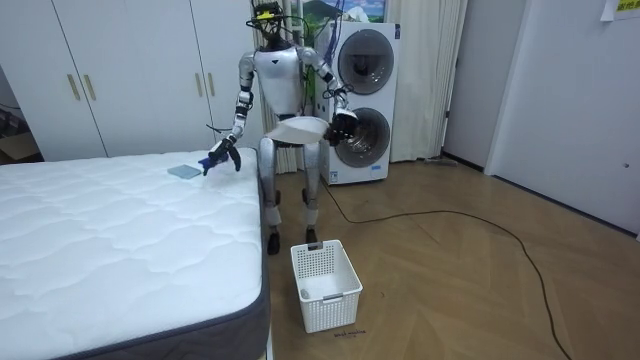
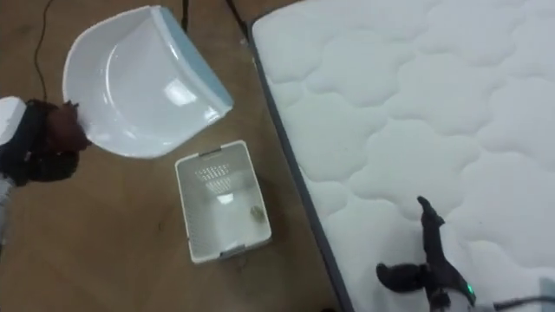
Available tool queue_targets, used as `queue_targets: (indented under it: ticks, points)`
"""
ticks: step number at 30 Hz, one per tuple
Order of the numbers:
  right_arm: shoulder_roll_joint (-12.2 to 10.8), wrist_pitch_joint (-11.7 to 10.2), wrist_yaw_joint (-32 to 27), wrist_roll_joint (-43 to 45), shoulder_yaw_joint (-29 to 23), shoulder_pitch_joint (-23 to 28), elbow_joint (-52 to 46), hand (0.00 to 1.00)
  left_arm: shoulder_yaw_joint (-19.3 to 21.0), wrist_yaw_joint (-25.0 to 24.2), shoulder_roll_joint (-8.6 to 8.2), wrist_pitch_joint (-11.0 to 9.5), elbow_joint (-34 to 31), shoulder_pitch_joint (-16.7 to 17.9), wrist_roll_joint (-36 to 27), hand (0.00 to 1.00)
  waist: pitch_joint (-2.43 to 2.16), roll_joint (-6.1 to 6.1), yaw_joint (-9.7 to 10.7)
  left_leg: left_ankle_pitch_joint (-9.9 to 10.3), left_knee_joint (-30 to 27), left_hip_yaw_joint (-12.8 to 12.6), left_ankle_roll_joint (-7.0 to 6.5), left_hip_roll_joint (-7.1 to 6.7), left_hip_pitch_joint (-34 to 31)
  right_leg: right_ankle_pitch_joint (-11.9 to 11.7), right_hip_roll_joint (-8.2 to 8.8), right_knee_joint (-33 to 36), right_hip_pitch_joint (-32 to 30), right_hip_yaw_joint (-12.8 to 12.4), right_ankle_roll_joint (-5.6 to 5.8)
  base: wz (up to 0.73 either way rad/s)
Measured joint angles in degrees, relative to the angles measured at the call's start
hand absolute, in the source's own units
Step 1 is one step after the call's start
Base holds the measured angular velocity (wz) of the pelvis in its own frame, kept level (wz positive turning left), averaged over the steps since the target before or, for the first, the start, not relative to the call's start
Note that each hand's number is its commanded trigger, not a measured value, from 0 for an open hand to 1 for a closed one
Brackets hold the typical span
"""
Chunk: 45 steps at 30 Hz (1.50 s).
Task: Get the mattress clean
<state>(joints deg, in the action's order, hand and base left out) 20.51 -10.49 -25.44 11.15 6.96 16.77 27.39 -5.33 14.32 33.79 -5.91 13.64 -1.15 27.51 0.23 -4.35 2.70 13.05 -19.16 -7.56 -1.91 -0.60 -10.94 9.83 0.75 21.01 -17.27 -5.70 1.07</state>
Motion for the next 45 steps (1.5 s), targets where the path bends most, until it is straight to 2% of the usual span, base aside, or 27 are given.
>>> queue_targets:
  ticks: [2,4,6,7,8,9,10,11,12,13,14,15,16,17,19,22,25,30,33,34,35,38,39,40,41,42,45]
  points:
    - [-0.53,-0.35,0.08,-0.24,-0.73,0.48,-1.33,0.0,2.54,0.12,-4.32,-0.67,-2.51,3.27,0.13,1.0,0.01,0.17,-0.88,1.31,1.18,-2.76,0.12,0.71,4.24,-0.72,-1.01,-0.01,1.38,-0.79,-0.23,-1.17]
    - [-1.09,-0.95,0.16,-0.08,-0.75,0.9,-1.92,0.0,4.1,0.65,-6.79,-1.44,-4.11,5.62,0.13,1.0,0.08,0.93,-1.62,1.76,2.22,-5.73,0.12,0.86,7.45,-1.09,-1.17,1.01,1.54,0.2,-0.66,-1.49]
    - [-1.13,-1.15,0.2,-0.12,-0.71,0.95,-2.61,0.0,5.03,1.05,-8.73,-2.64,-4.21,7.11,-0.98,1.0,0.05,1.08,-2.94,2.24,4.63,-9.81,0.22,1.4,10.88,-2.65,-0.63,0.83,1.44,5.85,-1.83,-1.63]
    - [-1.6,-1.36,0.2,-0.34,-0.57,0.52,-2.32,0.0,5.05,1.46,-9.17,-2.93,-4.24,7.41,-3.4,1.0,0.09,1.12,-2.89,2.98,4.87,-10.7,0.15,2.03,11.58,-3.76,0.17,0.37,1.37,11.09,-3.16,-1.4]
    - [-2.41,-1.45,0.21,-1.0,-0.34,-0.1,-1.79,0.0,5.03,2.16,-9.39,-3.02,-4.25,7.21,-5.13,1.0,0.13,1.54,-2.43,3.37,4.97,-13.59,-0.05,2.6,11.96,-4.76,0.47,-0.02,1.28,15.14,-4.4,-1.29]
    - [-2.63,-1.55,0.27,-1.82,-0.12,-0.37,-1.49,0.0,4.99,2.62,-9.62,-3.04,-4.25,7.2,-5.94,1.0,0.13,1.69,-2.26,3.44,5.26,-15.32,-0.1,2.86,12.27,-5.54,0.46,-0.38,1.38,17.0,-4.95,-1.33]
    - [-2.75,-1.8,0.34,-2.92,0.44,-0.92,-0.79,0.0,5.06,3.43,-10.45,-3.19,-4.41,7.22,-7.86,1.0,0.23,1.66,-2.99,3.8,5.73,-19.61,-0.23,3.79,12.67,-5.64,0.62,0.52,1.27,20.72,-5.55,-1.36]
    - [-2.93,-1.78,0.34,-3.94,0.48,-0.69,-0.67,0.0,5.04,3.84,-12.35,-3.22,-4.95,7.34,-10.11,1.0,0.22,1.6,-2.96,4.03,5.96,-24.13,0.07,4.2,13.96,-2.24,2.77,6.45,1.57,23.92,-4.51,-1.31]
    - [-3.03,-1.79,0.3,-4.12,0.48,-0.58,-0.67,0.0,5.06,4.03,-13.48,-3.25,-5.7,7.42,-11.19,1.0,0.24,1.64,-3.12,4.0,6.44,-26.14,0.17,4.15,14.63,-0.45,4.25,8.97,2.17,24.67,-4.07,-1.26]
    - [-3.55,-2.04,0.23,-4.15,0.64,-0.57,-0.66,0.0,5.1,4.36,-15.51,-3.77,-7.23,7.56,-13.45,1.0,0.29,1.96,-3.77,4.01,7.07,-30.25,0.58,4.06,15.53,2.06,7.02,11.53,3.51,25.12,-2.24,-1.37]
    - [-4.77,-2.71,0.24,-4.19,0.86,-0.91,-0.6,0.0,5.06,5.01,-16.9,-4.67,-8.05,7.58,-15.2,1.0,0.2,2.75,-4.33,4.22,6.61,-32.93,1.1,4.03,16.06,3.14,9.17,11.15,4.89,25.52,-0.8,-1.39]
    - [-5.34,-2.99,0.34,-4.35,1.21,-1.28,-0.59,0.0,5.0,5.3,-17.4,-5.2,-8.15,7.54,-16.32,1.0,0.44,3.22,-4.33,4.32,6.07,-33.46,1.3,4.01,16.12,3.3,9.51,9.82,5.47,25.38,-0.41,-1.24]
    - [-6.21,-3.46,0.71,-5.54,2.44,-2.07,-0.57,0.0,4.77,5.31,-18.41,-5.54,-8.15,7.64,-18.02,1.0,0.92,4.06,-4.29,4.16,5.24,-31.76,1.53,4.02,16.03,3.26,8.55,6.98,5.56,24.56,-0.53,-1.29]
    - [-6.34,-3.85,1.24,-6.75,3.6,-2.78,-0.57,0.0,4.23,5.19,-20.13,-5.54,-8.14,8.34,-18.65,1.0,0.83,4.13,-4.44,4.17,4.98,-26.78,1.54,4.13,15.68,2.39,6.85,4.88,5.81,22.86,-1.25,-1.26]
    - [-7.6,-3.94,1.72,-7.79,4.08,-3.51,-0.44,0.0,2.09,4.71,-21.43,-5.49,-7.75,9.0,-19.17,1.0,0.79,3.76,-3.15,4.0,4.99,-20.43,1.82,4.88,15.51,0.17,4.75,1.55,7.14,22.67,-1.86,-0.86]
    - [-9.28,-3.94,3.14,-8.66,4.24,-3.68,0.43,0.0,-3.53,2.39,-21.54,-5.54,-5.49,9.03,-20.85,1.0,0.51,5.17,0.52,3.66,5.92,-21.65,2.37,5.44,16.46,-0.9,3.42,-0.13,7.69,22.52,-2.33,-0.34]
    - [-9.48,-4.0,4.08,-8.95,4.11,-3.91,0.73,0.0,-6.3,-0.48,-21.85,-5.54,-3.43,9.23,-21.28,1.0,0.47,5.7,1.15,3.44,5.76,-23.79,2.78,6.59,16.71,-3.31,1.06,-3.51,7.92,20.08,-3.11,-0.5]
    - [-9.55,-4.68,4.96,-9.09,2.48,-4.38,0.71,0.0,-6.32,-1.61,-22.04,-5.51,-0.45,9.98,-21.68,1.0,0.51,5.73,1.7,3.24,5.3,-22.83,3.13,7.17,17.7,-4.9,-1.22,-5.27,7.95,17.68,-4.46,-0.54]
    - [-9.45,-4.55,6.82,-9.05,2.07,-4.63,0.42,0.0,-5.28,-1.45,-22.01,-5.52,-0.43,11.84,-21.82,1.0,0.4,5.61,1.02,3.25,2.4,-16.97,3.12,6.59,17.57,-4.78,-3.38,-5.27,7.39,12.46,-5.23,-0.88]
    - [-9.22,-4.34,7.58,-8.91,1.94,-4.52,-0.3,0.0,-4.51,-1.49,-22.24,-5.52,-0.43,13.16,-21.83,1.0,0.4,5.55,-0.14,3.23,0.13,-12.48,3.02,6.02,17.04,-4.9,-4.36,-5.17,7.37,8.28,-5.41,-1.33]
    - [-8.94,-4.21,8.26,-8.67,1.95,-4.6,-0.87,0.0,-3.51,-1.48,-22.9,-5.5,-0.43,14.82,-21.84,1.0,0.28,5.34,-1.15,3.65,-1.73,-5.78,2.25,4.97,16.33,-5.1,-5.52,-5.16,7.72,4.23,-5.7,-1.35]
    - [-8.87,-3.63,9.27,-8.56,1.56,-4.89,-1.21,0.0,-3.3,-1.38,-23.57,-5.5,-0.43,16.07,-22.15,1.0,0.24,5.18,-1.95,3.51,1.84,5.51,2.52,1.83,12.07,-5.86,-6.77,-4.76,8.39,-2.52,-5.51,-0.96]
    - [-8.87,-3.64,9.43,-8.43,1.33,-4.9,-1.22,0.0,-3.26,-1.16,-23.85,-5.61,-0.43,16.16,-22.21,0.89,0.1,4.71,-2.48,2.19,3.36,6.66,2.76,1.91,11.13,-5.97,-7.27,-4.45,8.33,-3.35,-5.3,-1.26]
    - [-9.33,-3.43,9.57,-8.13,1.19,-4.63,-0.96,0.0,-2.77,-0.67,-24.27,-5.88,-0.25,16.92,-22.29,0.57,-0.24,4.65,-3.98,1.39,3.22,6.78,1.83,2.06,11.53,-5.85,-7.79,-3.42,8.2,-4.24,-4.89,-1.13]
    - [-9.48,-3.44,9.67,-8.13,1.19,-4.32,-1.12,0.0,-2.58,0.26,-24.03,-6.03,-0.17,16.96,-22.38,0.22,-0.67,4.24,-3.98,2.03,4.35,5.9,1.72,2.03,12.7,-5.73,-7.39,-3.15,8.23,-1.85,-5.13,-0.96]
    - [-9.44,-3.44,9.8,-8.18,1.18,-4.17,-1.12,0.0,-2.41,0.56,-23.98,-6.06,-0.17,16.83,-22.45,0.0,-0.64,4.41,-3.83,1.98,4.8,5.47,1.64,2.0,13.06,-5.67,-6.76,-3.29,8.28,-0.87,-5.14,-0.46]
    - [-9.27,-3.19,9.98,-8.56,0.94,-4.06,-1.13,0.0,-2.36,0.96,-23.99,-6.21,-0.15,16.95,-24.11,0.0,-0.18,4.95,-3.4,1.69,5.92,4.54,1.81,1.92,14.04,-5.85,-7.12,-5.11,9.06,-0.58,-5.16,-0.16]
